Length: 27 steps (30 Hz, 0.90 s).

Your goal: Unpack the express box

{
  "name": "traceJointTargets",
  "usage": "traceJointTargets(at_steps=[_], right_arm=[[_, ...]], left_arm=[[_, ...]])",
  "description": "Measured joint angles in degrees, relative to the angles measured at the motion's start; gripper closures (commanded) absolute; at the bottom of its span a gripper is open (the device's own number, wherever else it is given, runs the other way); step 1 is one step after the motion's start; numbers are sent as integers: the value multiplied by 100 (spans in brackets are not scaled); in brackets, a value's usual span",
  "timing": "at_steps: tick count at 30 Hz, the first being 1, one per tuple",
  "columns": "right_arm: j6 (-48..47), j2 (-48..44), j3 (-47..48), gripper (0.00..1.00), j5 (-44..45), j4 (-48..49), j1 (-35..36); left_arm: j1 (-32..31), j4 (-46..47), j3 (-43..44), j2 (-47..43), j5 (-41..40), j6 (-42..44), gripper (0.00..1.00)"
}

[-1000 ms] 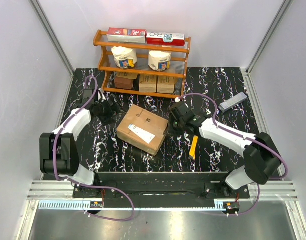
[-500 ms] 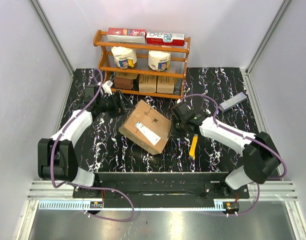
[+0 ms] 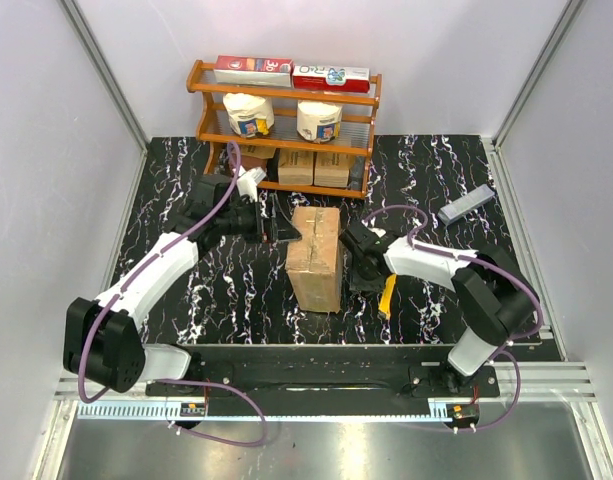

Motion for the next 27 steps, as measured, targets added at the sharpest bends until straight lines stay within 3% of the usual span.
traceJointTargets(at_steps=[6, 13, 21, 27], right_arm=[[0, -308, -48, 47, 293, -310, 0], [-46, -1716, 7, 28, 498, -332, 0], [-90, -2621, 479, 21, 758, -396, -2], [-273, -3060, 721, 20, 695, -284, -2]], left_arm=[[-61, 31, 20, -13, -155, -7, 7], [-85, -4, 76, -13, -243, -20, 6], [-96, 15, 122, -63, -264, -153, 1], [-96, 400, 122, -339, -179, -433, 3]])
